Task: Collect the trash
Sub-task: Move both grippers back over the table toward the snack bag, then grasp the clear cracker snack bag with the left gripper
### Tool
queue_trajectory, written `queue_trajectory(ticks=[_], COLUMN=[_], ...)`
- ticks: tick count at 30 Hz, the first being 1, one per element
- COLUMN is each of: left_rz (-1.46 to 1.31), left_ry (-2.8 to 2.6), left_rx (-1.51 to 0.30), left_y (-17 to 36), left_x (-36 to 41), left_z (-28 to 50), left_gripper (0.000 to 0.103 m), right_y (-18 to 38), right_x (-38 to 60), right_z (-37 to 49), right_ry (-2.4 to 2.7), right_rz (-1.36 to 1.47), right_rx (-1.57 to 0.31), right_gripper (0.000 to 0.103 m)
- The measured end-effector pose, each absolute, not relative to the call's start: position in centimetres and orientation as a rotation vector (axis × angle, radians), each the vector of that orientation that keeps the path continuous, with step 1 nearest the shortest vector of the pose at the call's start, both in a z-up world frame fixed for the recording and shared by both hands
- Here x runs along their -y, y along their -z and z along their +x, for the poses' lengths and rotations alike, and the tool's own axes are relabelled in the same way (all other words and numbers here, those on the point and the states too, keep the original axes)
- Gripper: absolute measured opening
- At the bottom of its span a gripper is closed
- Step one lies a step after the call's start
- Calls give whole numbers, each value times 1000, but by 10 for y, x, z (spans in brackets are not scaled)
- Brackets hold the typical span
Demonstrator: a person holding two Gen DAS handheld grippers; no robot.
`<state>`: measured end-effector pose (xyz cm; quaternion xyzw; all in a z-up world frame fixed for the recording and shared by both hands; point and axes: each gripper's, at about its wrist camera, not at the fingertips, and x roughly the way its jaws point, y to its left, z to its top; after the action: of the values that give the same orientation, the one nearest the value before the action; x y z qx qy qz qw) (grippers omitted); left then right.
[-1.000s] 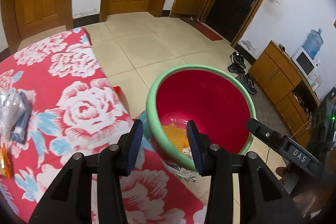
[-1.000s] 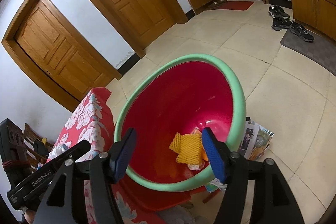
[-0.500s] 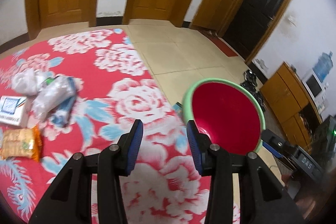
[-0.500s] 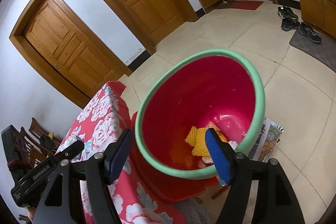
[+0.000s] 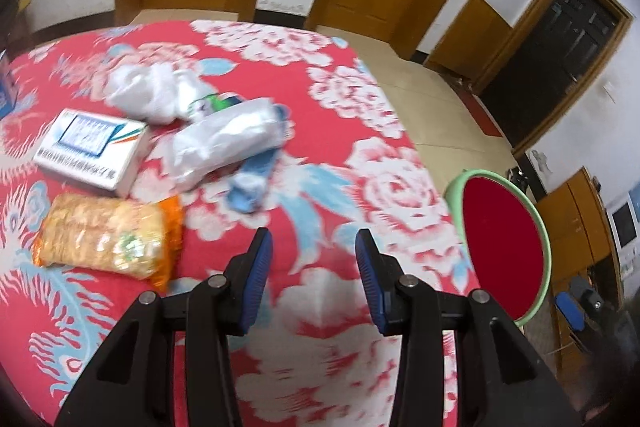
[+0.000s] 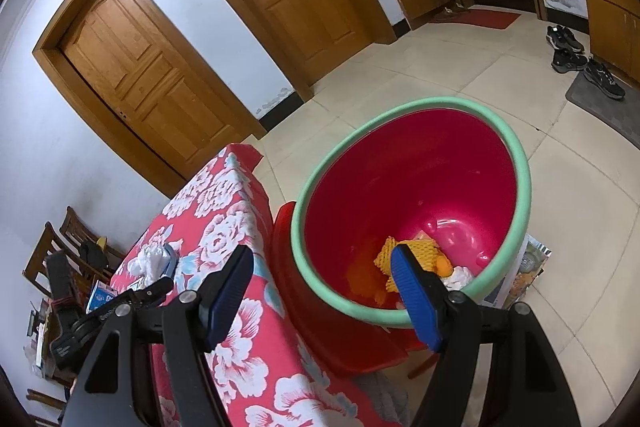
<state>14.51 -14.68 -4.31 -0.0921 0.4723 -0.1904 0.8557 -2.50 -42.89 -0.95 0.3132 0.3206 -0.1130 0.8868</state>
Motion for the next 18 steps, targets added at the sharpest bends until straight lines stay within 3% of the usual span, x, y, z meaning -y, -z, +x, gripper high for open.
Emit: queue_trajectory(ticks=[18], left_rz=[-272], left_ry=[276], left_rx=[-1004], left_y=[52], left_x=[64], left_z=[125], left_gripper=[43], right_y=[12], right_x=[404], right_z=[-9], right_ry=[164], right_rz=[627], right_rx=[-690], right_gripper=[74])
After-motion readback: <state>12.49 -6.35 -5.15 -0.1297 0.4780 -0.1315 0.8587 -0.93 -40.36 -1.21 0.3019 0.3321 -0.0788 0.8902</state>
